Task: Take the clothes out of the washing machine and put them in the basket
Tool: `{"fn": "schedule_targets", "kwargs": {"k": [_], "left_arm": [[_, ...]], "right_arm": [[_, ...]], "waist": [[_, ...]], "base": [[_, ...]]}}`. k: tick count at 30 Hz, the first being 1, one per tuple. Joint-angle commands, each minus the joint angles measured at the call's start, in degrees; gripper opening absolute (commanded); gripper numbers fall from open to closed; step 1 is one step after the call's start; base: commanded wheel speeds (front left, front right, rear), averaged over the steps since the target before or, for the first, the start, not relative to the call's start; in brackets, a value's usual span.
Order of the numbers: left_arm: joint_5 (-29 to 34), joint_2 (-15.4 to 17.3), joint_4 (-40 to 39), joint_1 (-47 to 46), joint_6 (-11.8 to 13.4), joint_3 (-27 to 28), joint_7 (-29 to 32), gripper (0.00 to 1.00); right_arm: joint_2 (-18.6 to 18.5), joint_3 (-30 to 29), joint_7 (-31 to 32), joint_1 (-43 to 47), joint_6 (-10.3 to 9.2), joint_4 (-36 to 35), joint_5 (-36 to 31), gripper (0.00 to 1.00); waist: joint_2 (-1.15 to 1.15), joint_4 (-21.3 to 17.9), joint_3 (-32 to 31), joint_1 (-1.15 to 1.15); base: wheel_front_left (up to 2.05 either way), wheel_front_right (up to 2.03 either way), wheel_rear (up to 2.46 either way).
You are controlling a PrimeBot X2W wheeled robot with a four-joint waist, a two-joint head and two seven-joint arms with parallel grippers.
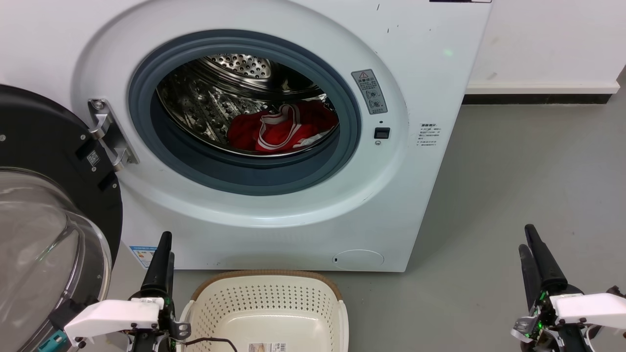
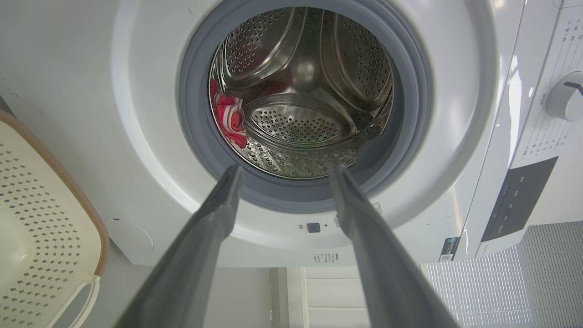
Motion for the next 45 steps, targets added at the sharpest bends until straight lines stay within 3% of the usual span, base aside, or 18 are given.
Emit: {"fn": "schedule_targets", "kwargs": {"k": [1, 25, 45], "left_arm": [[2.3, 0.1, -1.8, -0.5, 0.3, 0.0, -0.6, 1.00], [30.4, 0.1, -7.7, 2.5, 5.8, -3.5, -6.1, 1.00], [47.9, 0.2, -10.1, 4.5, 7.3, -5.3, -9.9, 1.00]], "right_arm": [[0.0, 0.0, -0.5, -0.3, 0.00, -1.7, -2.4, 1.00], [0.0, 3.0, -6.1, 3.0, 0.00, -9.3, -36.4, 1.00], [0.0, 3.7, -9.9, 5.7, 0.00, -12.2, -55.0, 1.00]], "waist": [[0.00, 0.0, 0.0, 0.00], [0.00, -0.1, -0.1, 0.00], [0.00, 0.1, -0.3, 0.00]], "base": [[0.00, 0.00, 0.00], [0.00, 0.00, 0.00], [0.00, 0.00, 0.00]]}}
